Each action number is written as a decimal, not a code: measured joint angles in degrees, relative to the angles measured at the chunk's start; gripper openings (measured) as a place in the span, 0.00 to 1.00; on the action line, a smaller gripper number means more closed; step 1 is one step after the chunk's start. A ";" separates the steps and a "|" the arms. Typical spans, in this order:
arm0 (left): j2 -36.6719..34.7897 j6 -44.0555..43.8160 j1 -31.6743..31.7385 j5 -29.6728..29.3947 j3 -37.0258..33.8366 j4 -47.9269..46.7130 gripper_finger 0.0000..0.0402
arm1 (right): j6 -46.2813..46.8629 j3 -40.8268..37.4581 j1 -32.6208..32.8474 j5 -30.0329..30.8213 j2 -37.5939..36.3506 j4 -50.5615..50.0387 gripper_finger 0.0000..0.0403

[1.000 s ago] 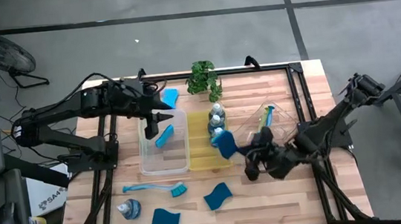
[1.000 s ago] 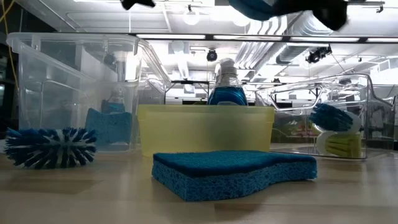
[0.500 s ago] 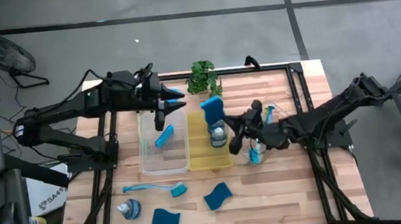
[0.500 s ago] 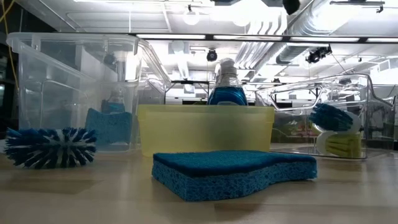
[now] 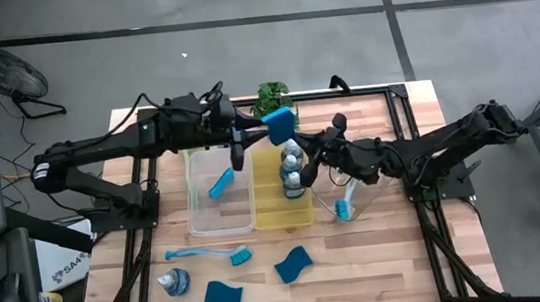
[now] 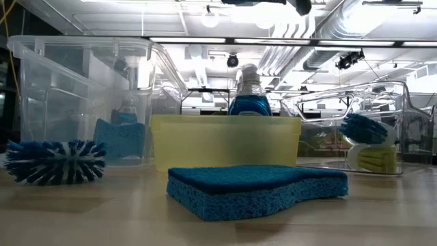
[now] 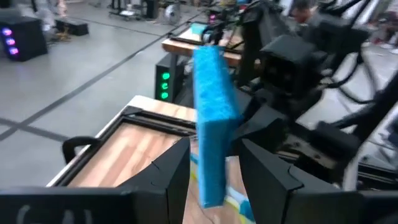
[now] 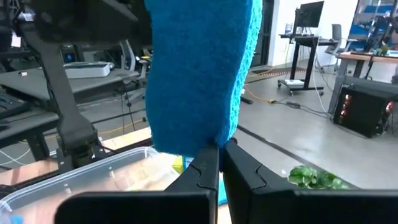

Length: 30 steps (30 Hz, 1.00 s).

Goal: Pick & Place Kitchen Sink Supplies
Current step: Put the blue sponge into the white bin

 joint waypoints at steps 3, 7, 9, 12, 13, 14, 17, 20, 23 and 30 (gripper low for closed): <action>0.93 -0.12 0.02 -0.54 0.00 1.67 0.34 | -0.97 0.00 -0.17 -1.49 0.00 -0.04 0.00; 1.48 -0.12 0.01 -1.43 0.00 3.50 0.34 | -1.38 0.00 -0.55 -3.45 0.00 -0.33 0.00; 1.48 -0.12 0.00 -2.10 0.00 3.95 0.34 | -1.84 0.00 -0.95 -5.19 0.00 -0.42 0.00; 1.48 -0.12 0.02 -2.19 0.00 4.42 0.34 | -1.78 0.00 -1.58 -7.67 0.00 -1.09 0.00; 1.48 -0.12 0.02 -2.21 0.00 4.73 0.34 | -1.59 0.00 -1.78 -8.35 0.00 -1.61 0.00; 1.48 -0.12 0.02 -2.21 0.00 5.05 0.34 | -1.57 0.00 -2.00 -9.01 0.00 -2.11 0.00; 1.46 -0.12 0.02 -2.11 0.00 4.84 0.34 | -1.48 0.00 -2.67 -11.65 0.00 -2.99 0.00; 1.46 -0.14 0.02 -0.22 0.00 4.43 0.34 | -1.44 0.00 -3.08 -13.84 0.00 -3.77 0.00; 1.46 -0.27 0.02 1.93 0.00 3.68 0.34 | -1.44 0.00 -3.42 -15.11 -0.17 -5.30 0.00; 1.46 -2.88 0.02 2.63 0.00 0.96 0.34 | -1.46 0.00 -3.49 -17.57 -0.31 -5.99 0.00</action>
